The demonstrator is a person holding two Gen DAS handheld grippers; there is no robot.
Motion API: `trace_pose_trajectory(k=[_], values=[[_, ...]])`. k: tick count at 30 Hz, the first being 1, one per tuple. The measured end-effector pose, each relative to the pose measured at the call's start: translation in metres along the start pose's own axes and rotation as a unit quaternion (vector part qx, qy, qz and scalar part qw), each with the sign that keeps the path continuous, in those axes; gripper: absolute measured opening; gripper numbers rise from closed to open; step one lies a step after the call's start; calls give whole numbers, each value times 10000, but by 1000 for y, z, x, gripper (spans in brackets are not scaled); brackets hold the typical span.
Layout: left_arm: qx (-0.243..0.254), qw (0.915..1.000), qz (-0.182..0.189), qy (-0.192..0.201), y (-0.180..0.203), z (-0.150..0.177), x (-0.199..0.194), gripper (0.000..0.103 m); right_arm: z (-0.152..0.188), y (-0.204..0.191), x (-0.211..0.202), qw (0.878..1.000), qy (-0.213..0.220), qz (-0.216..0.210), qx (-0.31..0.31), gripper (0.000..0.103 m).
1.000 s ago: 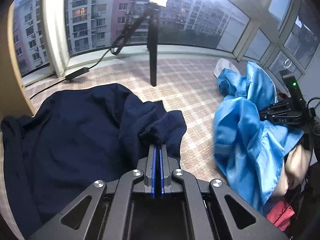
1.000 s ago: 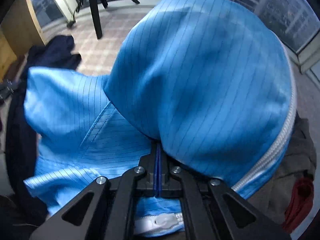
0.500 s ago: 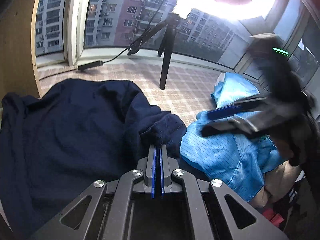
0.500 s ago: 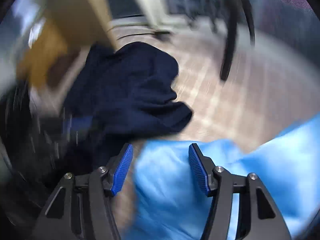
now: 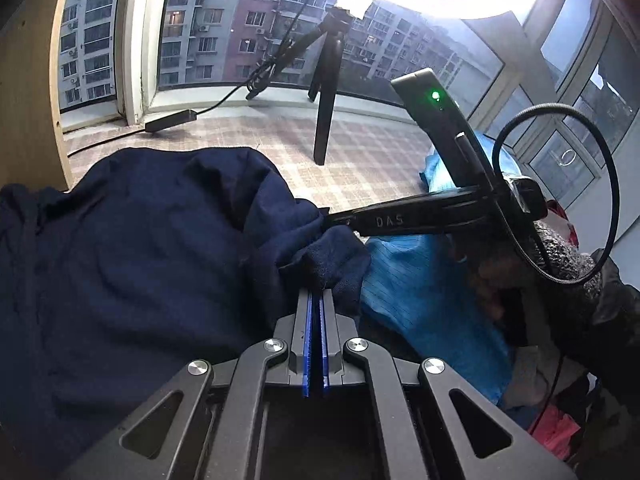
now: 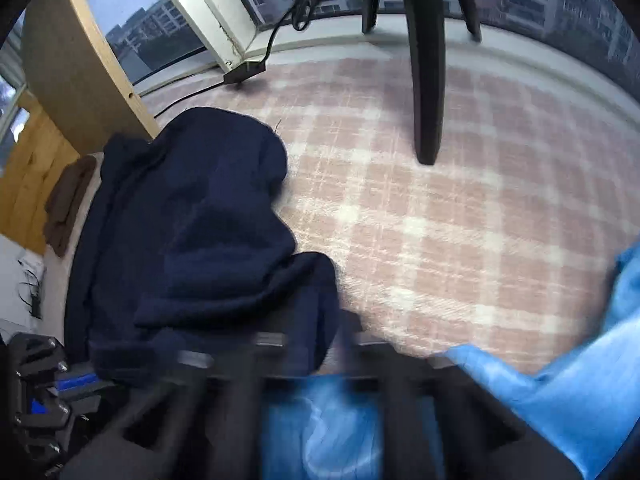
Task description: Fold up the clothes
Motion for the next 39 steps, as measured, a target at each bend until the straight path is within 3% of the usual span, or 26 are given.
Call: trace_pose_trajectory(k=[4, 7, 9, 14, 18, 22, 24, 26, 29, 32, 36, 38, 39], values=[[-149, 9997, 167, 76, 9, -3, 5, 3, -15, 7, -12, 9989, 472, 56, 14, 2], [-108, 9985, 491, 209, 33, -11, 15, 3, -55, 31, -52, 9902, 1291, 523, 69, 2], [-22, 9972, 697, 265, 51, -14, 26, 3, -69, 42, -66, 9844, 1538, 851, -73, 2], [-72, 9938, 1105, -97, 95, 0, 70, 4, -79, 62, -69, 9769, 1527, 1417, -479, 2], [93, 9948, 1012, 10, 105, 4, 72, 4, -79, 68, -64, 9796, 1468, 1318, -395, 2], [-257, 9898, 1377, 272, 98, -7, 51, 3, -78, 72, -60, 9843, 1354, 1128, -99, 2], [-134, 9884, 1471, 342, 98, -8, 38, 6, -74, 73, -57, 9853, 1248, 1160, -94, 2], [48, 9887, 1448, 380, 97, -9, 28, 20, -70, 75, -56, 9861, 1169, 1177, -64, 2], [203, 9921, 1190, 347, 90, -16, 34, 25, -67, 76, -57, 9861, 1169, 1177, -39, 2], [323, 9894, 1383, 307, 103, -16, 38, 28, -66, 77, -59, 9861, 1154, 1192, -39, 2], [508, 9742, 2191, 203, 140, -15, 36, 26, -66, 82, -59, 9869, 1119, 1158, 29, 2], [732, 9728, 2180, 294, 143, -14, 28, 26, -66, 86, -60, 9873, 1113, 1126, 146, 2], [805, 9765, 1967, 363, 136, -15, 27, 26, -66, 88, -61, 9874, 1110, 1109, 204, 2]])
Point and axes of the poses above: each gripper's, at about its wrist camera, not at the fingertips, and x roughly the way its jaws point, y to its right, z to its underside, the point moved 9 cm from there along x, roughly the way its jaws point, and after that the axes turned 15 degrees about y, right-handed, at the moved point
